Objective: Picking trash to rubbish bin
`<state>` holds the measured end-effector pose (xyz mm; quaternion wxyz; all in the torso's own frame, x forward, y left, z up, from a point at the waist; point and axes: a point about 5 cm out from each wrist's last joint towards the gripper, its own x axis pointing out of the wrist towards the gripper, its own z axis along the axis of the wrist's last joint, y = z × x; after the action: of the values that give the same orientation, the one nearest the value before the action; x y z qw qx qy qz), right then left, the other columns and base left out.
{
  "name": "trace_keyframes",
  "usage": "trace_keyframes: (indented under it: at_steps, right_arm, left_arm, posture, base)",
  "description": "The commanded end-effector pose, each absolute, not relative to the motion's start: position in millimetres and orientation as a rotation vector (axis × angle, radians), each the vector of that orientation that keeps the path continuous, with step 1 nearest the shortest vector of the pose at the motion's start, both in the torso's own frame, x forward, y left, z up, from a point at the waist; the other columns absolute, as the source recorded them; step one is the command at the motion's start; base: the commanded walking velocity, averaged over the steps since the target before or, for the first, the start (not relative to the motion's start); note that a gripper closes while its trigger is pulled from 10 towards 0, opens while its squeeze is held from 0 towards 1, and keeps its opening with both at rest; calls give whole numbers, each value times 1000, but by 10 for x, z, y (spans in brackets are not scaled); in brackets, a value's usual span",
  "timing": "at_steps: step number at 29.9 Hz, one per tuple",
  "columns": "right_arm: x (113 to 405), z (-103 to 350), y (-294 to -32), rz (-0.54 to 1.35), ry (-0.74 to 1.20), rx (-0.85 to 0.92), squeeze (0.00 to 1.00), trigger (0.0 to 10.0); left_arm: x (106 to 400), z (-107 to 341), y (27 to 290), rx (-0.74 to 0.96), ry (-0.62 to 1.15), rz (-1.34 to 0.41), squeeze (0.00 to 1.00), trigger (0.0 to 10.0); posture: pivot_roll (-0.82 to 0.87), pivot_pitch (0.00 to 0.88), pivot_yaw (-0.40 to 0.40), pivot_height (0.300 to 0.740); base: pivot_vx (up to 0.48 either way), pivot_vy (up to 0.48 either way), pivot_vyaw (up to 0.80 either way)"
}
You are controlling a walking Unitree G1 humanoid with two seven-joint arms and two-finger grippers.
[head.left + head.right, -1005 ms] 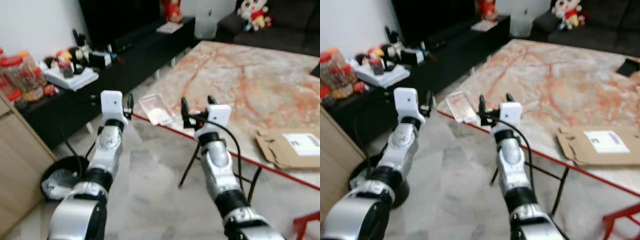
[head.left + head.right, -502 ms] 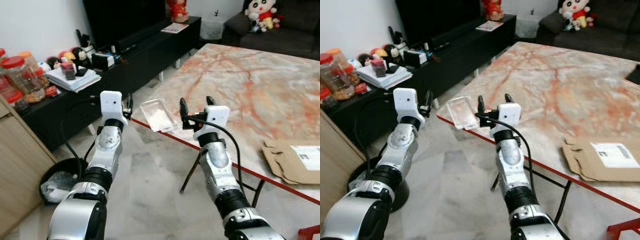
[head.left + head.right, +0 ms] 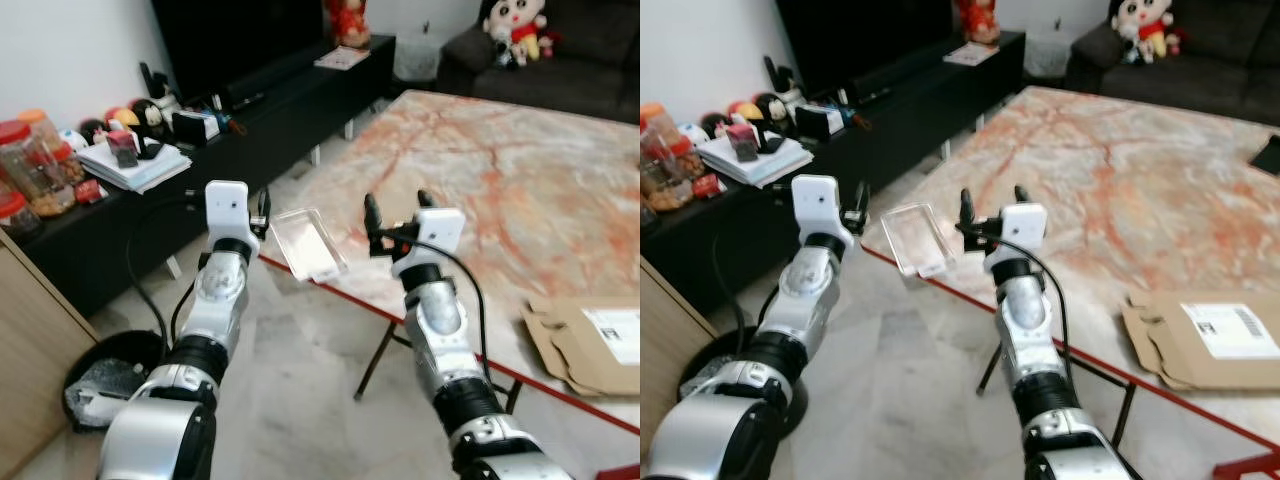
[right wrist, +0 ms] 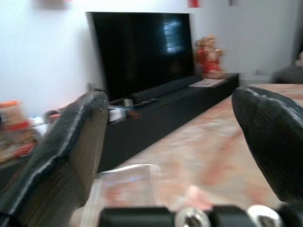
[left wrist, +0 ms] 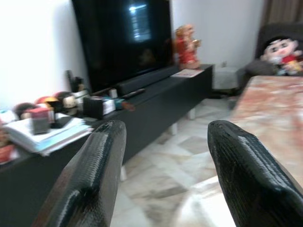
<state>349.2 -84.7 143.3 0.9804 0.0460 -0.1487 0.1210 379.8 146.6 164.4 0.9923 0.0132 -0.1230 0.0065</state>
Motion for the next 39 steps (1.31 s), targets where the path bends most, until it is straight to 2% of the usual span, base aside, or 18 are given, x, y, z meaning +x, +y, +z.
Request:
trace_keyframes:
  at_steps: [1, 33, 39]
  right_arm:
    - [3513, 1461, -920, 227, -307, 78, 0, 10000]
    - [3505, 1427, -910, 241, -290, 73, 0, 10000]
    - [3506, 1424, -911, 245, -288, 73, 0, 10000]
  left_arm:
    - [3808, 1668, 1390, 25, -248, -15, 0, 10000]
    - [3776, 1573, 1308, 22, -214, -65, 0, 10000]
    - [3758, 1448, 1247, 14, -152, -121, 0, 10000]
  posture:
    - [-76, 0, 63, 740]
    - [-77, 0, 62, 740]
    - [-77, 0, 61, 740]
  base:
    - [315, 0, 0]
    - [311, 0, 0]
    - [41, 0, 0]
